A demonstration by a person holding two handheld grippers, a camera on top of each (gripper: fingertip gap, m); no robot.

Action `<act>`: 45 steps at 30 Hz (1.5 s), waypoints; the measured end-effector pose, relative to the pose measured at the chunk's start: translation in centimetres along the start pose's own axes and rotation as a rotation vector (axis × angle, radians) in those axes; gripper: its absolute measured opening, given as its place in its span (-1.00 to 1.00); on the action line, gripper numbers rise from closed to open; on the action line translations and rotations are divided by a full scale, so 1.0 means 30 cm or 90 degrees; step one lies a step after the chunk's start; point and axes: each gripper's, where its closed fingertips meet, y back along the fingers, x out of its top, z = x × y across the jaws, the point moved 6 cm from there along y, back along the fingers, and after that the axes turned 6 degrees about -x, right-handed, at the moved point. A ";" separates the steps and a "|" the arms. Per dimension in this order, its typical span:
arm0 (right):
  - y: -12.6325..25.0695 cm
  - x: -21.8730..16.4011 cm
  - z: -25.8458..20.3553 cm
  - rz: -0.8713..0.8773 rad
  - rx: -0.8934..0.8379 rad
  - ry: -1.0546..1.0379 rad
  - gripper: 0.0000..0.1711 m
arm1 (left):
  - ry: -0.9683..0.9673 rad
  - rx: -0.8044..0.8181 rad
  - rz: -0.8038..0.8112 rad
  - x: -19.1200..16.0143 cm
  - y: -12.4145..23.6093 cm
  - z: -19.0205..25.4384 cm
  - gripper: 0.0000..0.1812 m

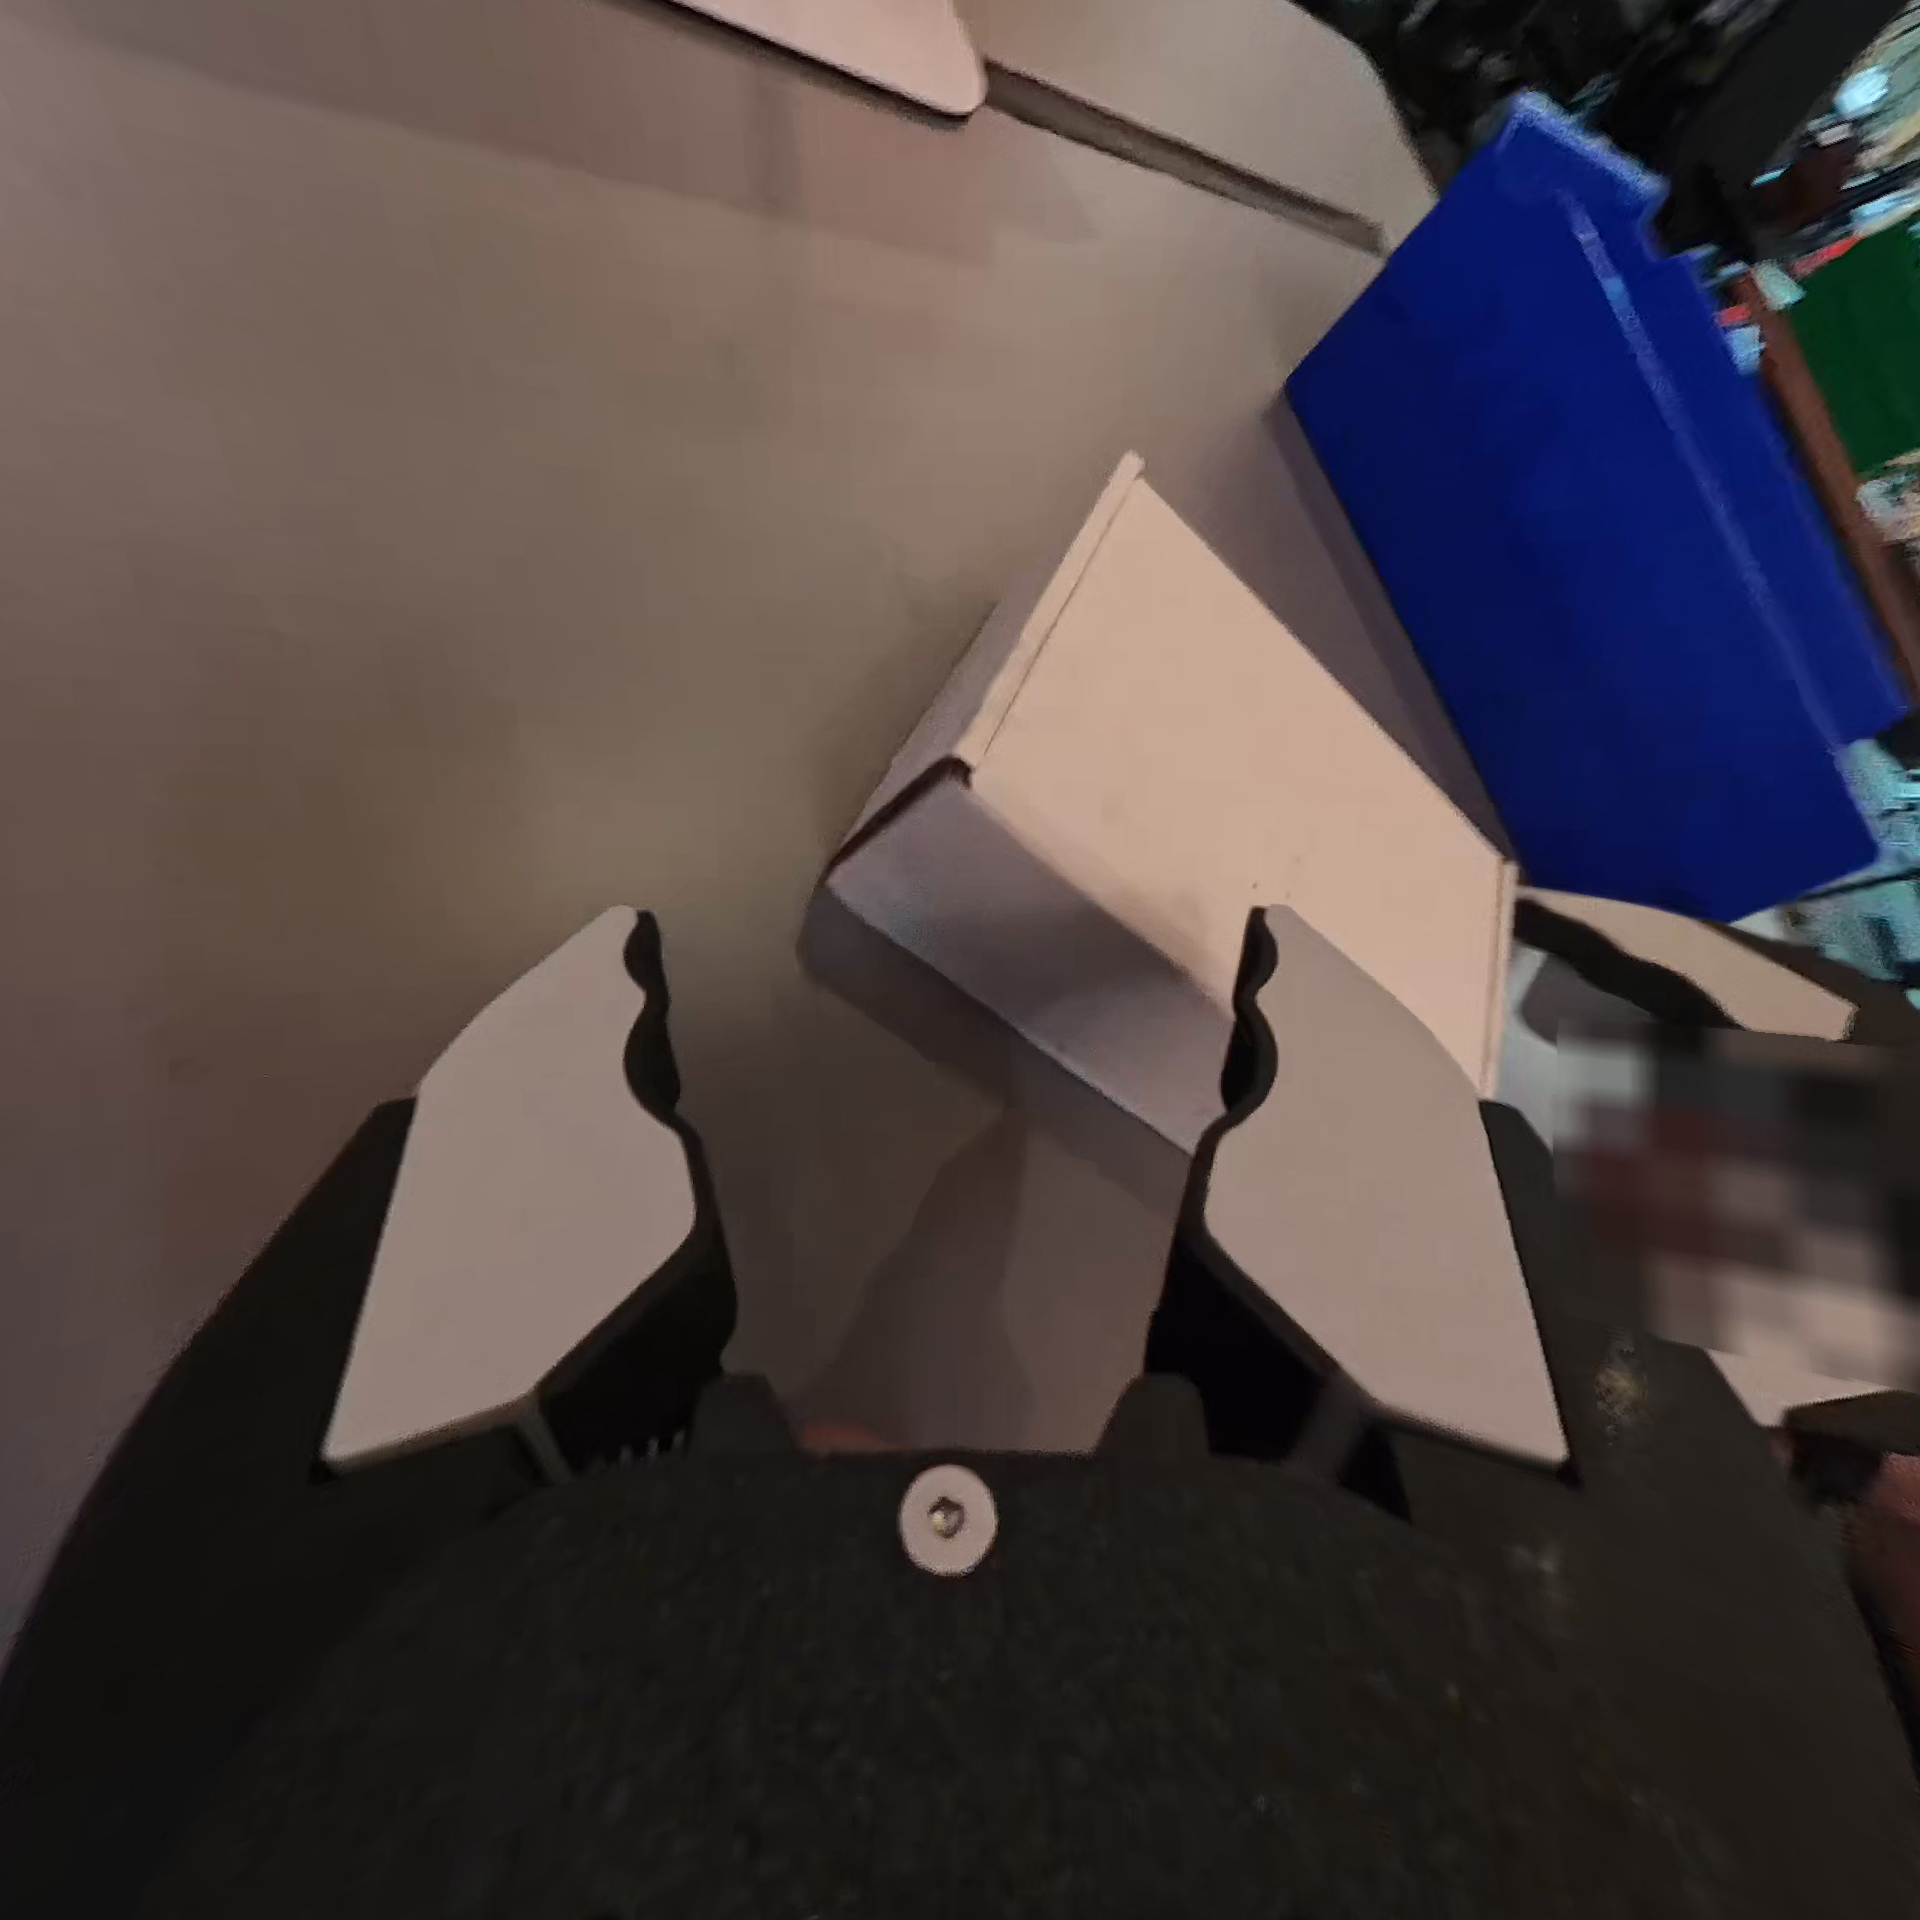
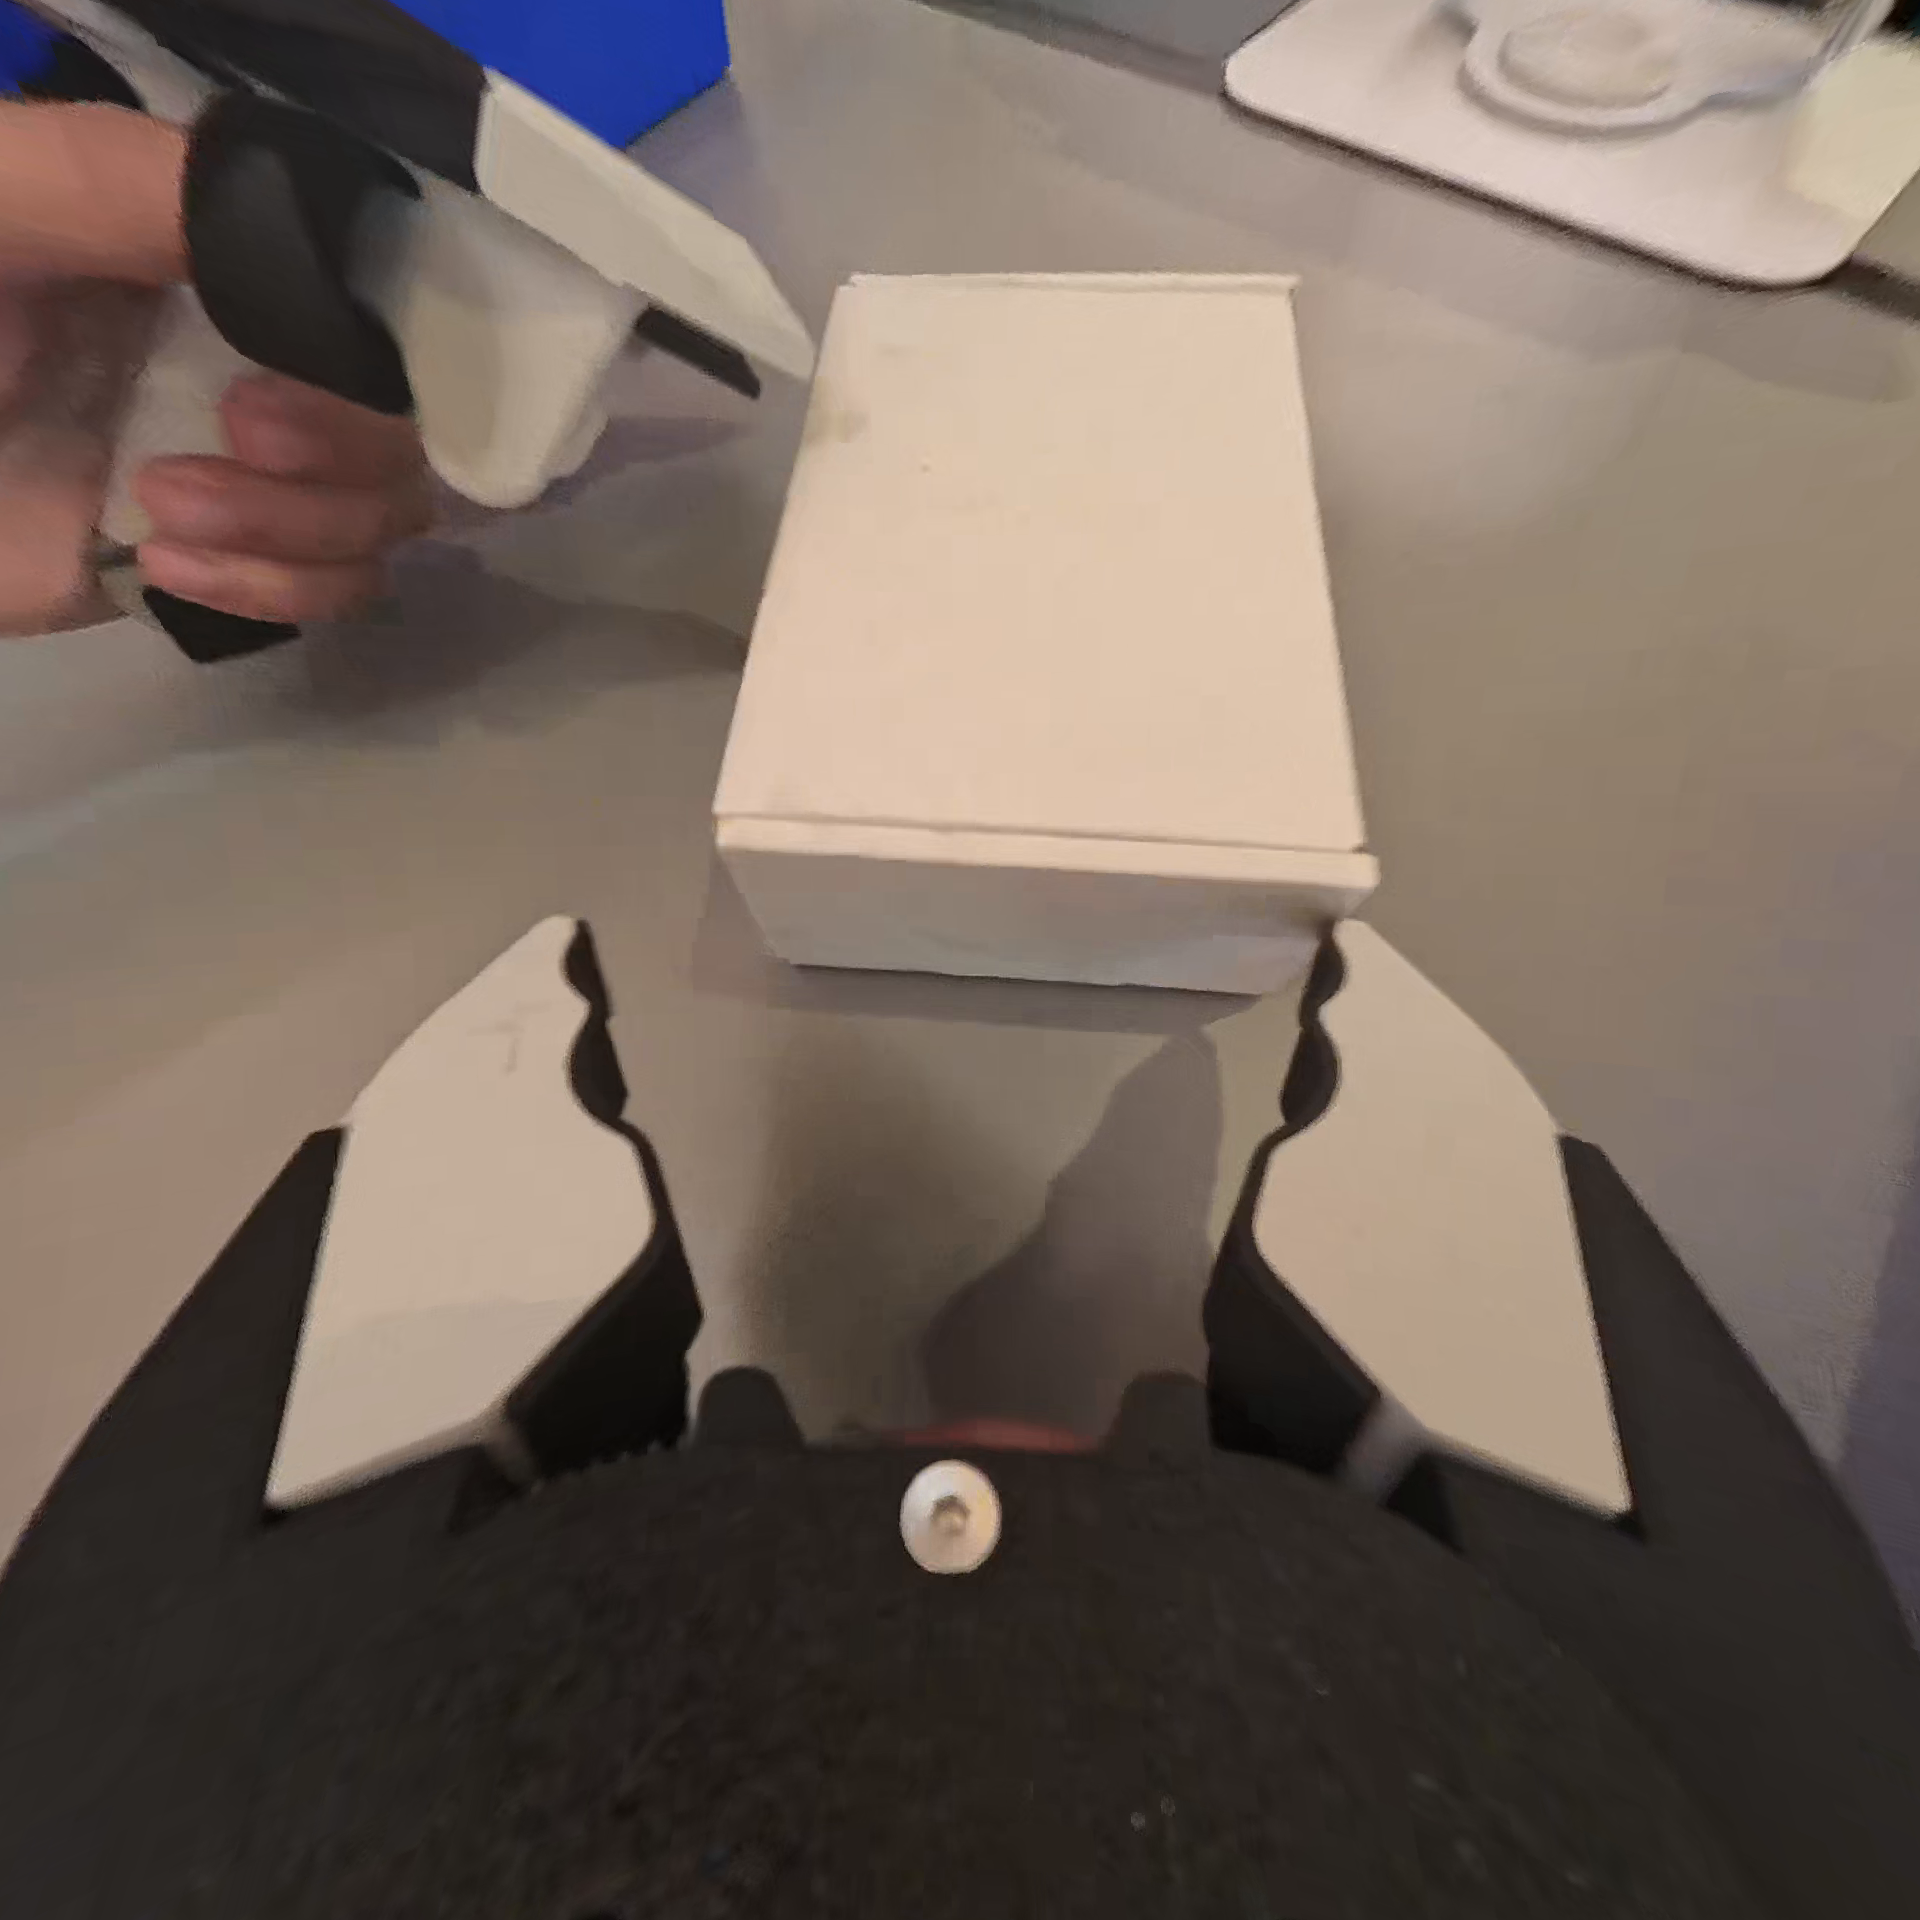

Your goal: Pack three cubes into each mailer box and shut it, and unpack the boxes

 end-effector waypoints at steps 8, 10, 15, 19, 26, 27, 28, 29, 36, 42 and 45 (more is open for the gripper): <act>-0.122 -0.007 0.069 -0.131 -0.142 0.016 0.62 | -0.003 -0.078 0.026 0.033 -0.078 0.006 0.06; -0.146 0.000 0.065 -0.144 -0.109 0.019 0.51 | -0.009 -0.105 0.008 0.020 -0.086 0.023 -0.04; -0.144 0.044 0.084 -0.101 -0.057 -0.003 0.49 | -0.067 -0.086 -0.023 0.008 -0.054 0.056 0.08; -0.059 0.086 0.085 -0.086 0.044 -0.092 0.49 | -0.111 -0.116 -0.038 0.001 0.043 0.137 0.03; 0.025 0.111 0.101 -0.013 0.241 -0.255 0.49 | -0.174 -0.171 -0.001 -0.025 0.204 0.279 -0.03; 0.019 0.105 0.099 -0.011 0.248 -0.263 0.49 | -0.177 -0.165 -0.005 -0.036 0.206 0.284 0.00; 0.013 0.099 0.095 -0.012 0.248 -0.262 0.49 | -0.180 -0.157 -0.012 -0.049 0.203 0.285 0.04; 0.007 0.095 0.091 -0.014 0.241 -0.253 0.49 | -0.188 -0.144 -0.019 -0.062 0.197 0.280 0.07; -0.015 0.070 0.072 -0.069 0.264 -0.294 0.49 | -0.312 -0.005 0.006 -0.141 0.173 0.239 -0.15; -0.016 0.050 0.030 -0.146 0.328 -0.352 0.49 | -0.474 0.173 0.018 -0.161 0.165 0.248 -0.15; -0.028 0.038 0.022 -0.145 0.345 -0.346 0.48 | -0.477 0.198 0.045 -0.134 0.170 0.232 -0.31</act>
